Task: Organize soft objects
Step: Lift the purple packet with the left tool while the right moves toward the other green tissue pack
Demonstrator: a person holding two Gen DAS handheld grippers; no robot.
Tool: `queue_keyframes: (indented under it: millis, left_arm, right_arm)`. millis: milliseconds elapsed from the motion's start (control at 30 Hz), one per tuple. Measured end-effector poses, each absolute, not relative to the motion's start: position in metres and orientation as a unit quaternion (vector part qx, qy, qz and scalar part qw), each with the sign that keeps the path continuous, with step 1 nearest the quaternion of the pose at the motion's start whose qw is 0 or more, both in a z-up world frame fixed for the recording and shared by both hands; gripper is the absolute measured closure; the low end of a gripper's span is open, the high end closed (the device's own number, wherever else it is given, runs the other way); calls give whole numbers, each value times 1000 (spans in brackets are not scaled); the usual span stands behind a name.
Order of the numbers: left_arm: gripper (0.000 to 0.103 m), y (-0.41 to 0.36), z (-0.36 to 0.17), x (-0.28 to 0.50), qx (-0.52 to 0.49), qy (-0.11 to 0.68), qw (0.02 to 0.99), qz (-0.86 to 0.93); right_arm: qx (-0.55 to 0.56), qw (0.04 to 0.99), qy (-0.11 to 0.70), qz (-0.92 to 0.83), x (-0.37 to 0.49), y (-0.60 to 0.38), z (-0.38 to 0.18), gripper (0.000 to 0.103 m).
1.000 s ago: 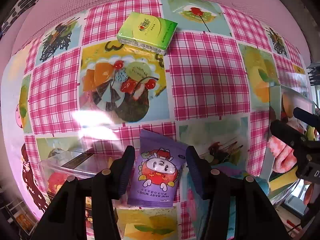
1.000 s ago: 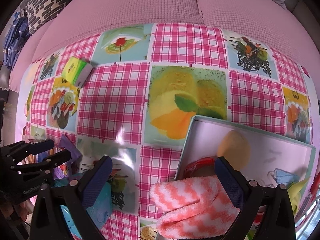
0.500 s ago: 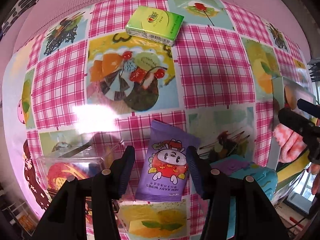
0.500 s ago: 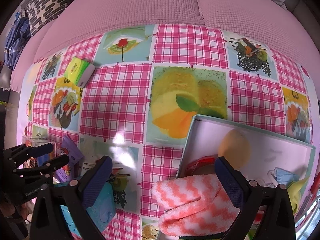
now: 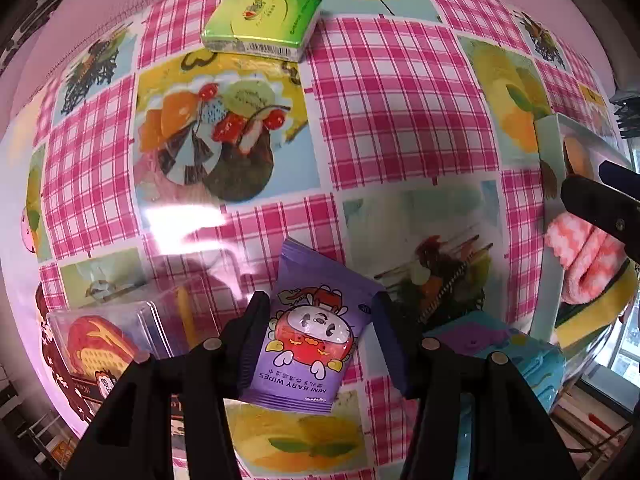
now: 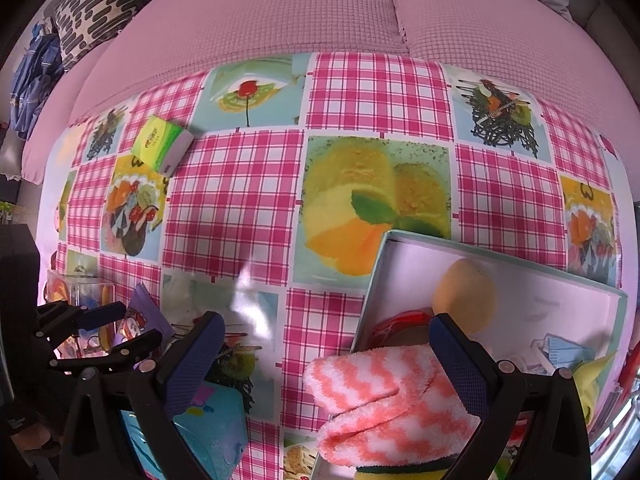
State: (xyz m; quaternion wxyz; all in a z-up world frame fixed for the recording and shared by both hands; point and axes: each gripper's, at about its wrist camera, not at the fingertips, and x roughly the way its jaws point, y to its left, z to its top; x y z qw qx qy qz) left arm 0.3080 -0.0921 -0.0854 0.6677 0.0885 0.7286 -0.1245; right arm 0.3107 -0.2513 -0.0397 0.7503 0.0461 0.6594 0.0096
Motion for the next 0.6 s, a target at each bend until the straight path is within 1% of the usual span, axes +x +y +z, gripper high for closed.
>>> queue_keyframes:
  millis: [133,200,267,333,600]
  left_arm:
    - [49,-90,-87,308,87,737,657,-131]
    - [47,-88,-89,308,103,740,650,-140]
    - [39,-88,-89,301,118,740,646,-144]
    - [34,-86,-87,295,124,737,647,-149]
    - [33,-73,-73,276,112,729,654,-169]
  right_arm:
    - [46,750,659,8,310,-252,-40,0]
    - [47,751,659,7,310,-253,-39,0]
    - [48,751,659,6,310,-254,-39,0]
    - [49,750,659,8,310,-252,-40,0]
    - [47,749,661,11,309,-249,-40,0]
